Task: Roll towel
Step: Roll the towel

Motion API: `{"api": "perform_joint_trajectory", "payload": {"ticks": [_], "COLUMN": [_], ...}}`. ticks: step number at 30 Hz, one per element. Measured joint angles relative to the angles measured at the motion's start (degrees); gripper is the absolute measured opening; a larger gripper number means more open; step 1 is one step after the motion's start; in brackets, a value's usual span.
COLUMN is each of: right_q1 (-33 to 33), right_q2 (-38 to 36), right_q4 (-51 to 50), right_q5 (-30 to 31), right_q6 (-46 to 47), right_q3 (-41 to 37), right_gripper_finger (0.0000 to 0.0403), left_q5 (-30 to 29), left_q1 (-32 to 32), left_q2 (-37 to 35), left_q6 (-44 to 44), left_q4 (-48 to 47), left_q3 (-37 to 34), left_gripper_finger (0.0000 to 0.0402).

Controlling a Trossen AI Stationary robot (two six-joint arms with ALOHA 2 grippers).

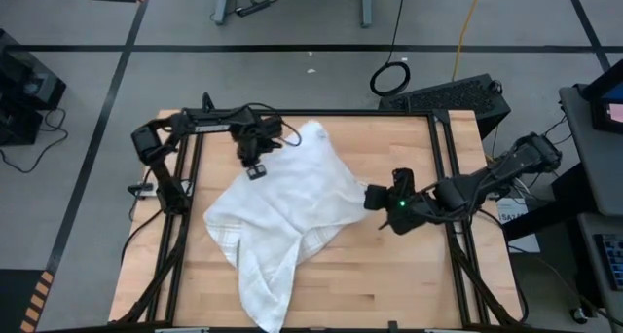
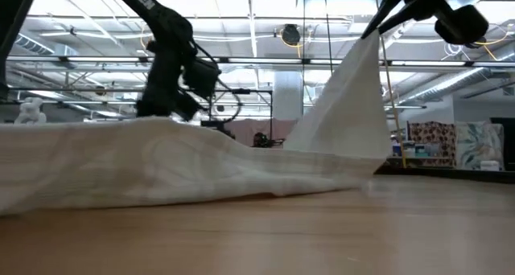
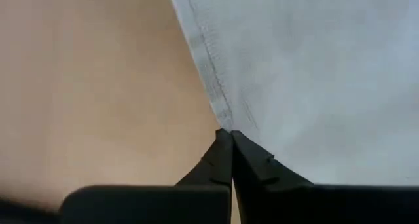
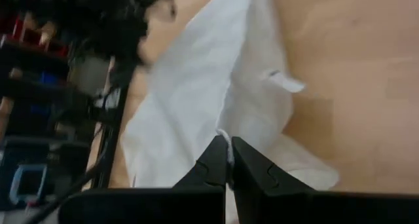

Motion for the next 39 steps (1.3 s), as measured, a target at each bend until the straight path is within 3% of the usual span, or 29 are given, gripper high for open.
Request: {"api": "perform_joint_trajectory", "payload": {"ticks": [4,7,14,20,27,32,39], "right_q1": [-2.59,-3.74,-4.3,-4.27,-4.27,-4.26,-4.26], "right_q2": [-0.02,-0.04,-0.04,-0.04,-0.04,-0.04,-0.04], "right_q4": [-1.69,-1.62,-1.5,-1.49,-1.27,-0.74,-0.05], "right_q5": [0.74,0.37,-6.25,-6.92,-6.72,-6.72,-6.79], "right_q6": [0.27,-1.65,-6.73,-7.03,-5.53,-5.47,-5.47], "right_q3": [0.0,0.0,0.0,0.0,0.0,0.0,0.0], "right_gripper_finger": [0.0,0.0,0.0,0.0,0.0,0.0,0.0], "left_q5": [12.67,16.98,12.25,8.55,3.07,3.65,3.76], "left_q1": [0.23,0.58,2.94,4.9,4.26,4.69,4.83], "left_q2": [-3.38,-4.72,-4.12,0.58,13.1,20.69,25.05], "left_q6": [0.07,1.15,2.42,2.93,10.13,5.53,3.06], "left_q4": [-9.47,-12.67,0.79,18.28,19.53,15.27,16.22], "left_q3": [0.04,0.92,8.08,17.42,27.89,31.66,32.39], "left_gripper_finger": [0.0013,0.0049,0.0151,0.0189,0.0185,0.0204,0.0214]}}
